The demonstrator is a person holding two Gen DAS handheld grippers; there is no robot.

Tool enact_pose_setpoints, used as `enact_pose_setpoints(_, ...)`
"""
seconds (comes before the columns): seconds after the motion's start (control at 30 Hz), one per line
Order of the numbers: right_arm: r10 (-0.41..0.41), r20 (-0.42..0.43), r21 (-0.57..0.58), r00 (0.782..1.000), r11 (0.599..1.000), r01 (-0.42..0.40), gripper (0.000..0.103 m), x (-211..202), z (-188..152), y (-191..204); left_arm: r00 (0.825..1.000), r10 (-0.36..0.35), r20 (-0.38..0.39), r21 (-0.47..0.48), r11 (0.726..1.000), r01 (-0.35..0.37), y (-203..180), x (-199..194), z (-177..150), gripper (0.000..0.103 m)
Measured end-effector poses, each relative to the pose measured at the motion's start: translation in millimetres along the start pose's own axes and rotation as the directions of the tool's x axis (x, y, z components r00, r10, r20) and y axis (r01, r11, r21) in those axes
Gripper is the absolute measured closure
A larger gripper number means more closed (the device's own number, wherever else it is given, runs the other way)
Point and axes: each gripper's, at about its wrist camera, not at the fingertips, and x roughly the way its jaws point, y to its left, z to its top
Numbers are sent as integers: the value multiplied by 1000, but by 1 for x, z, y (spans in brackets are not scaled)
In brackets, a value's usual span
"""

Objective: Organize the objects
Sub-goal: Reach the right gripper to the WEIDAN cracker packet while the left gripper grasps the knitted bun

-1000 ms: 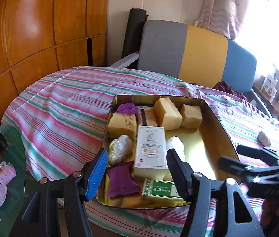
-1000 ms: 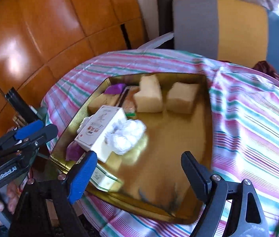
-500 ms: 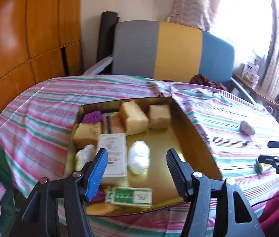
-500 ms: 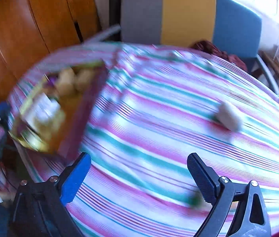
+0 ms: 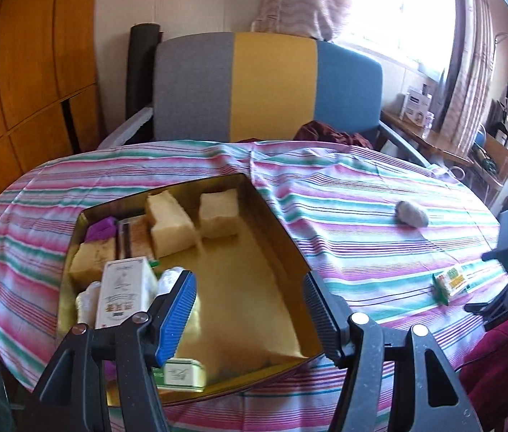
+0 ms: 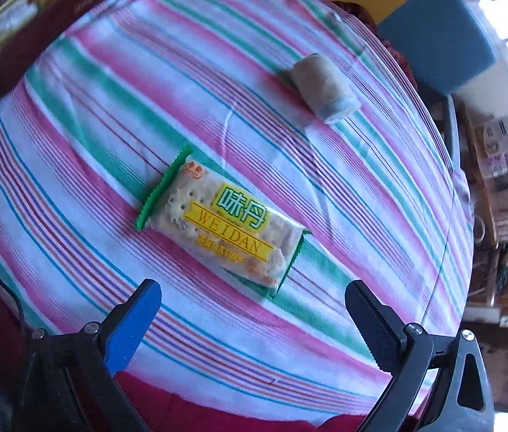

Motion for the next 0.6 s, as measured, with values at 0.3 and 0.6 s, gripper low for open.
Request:
enact_pose_setpoints(0.3,5,59,-18,998,1000,-4,0,22,33,-21,999,-29,-20,47,998,30,-26,6,5,40)
enact_pose_setpoints(0.6,253,134,327,958,901,-284,48,45,20,-90,993,-111,-26,101,988,113,-60,14,22,40)
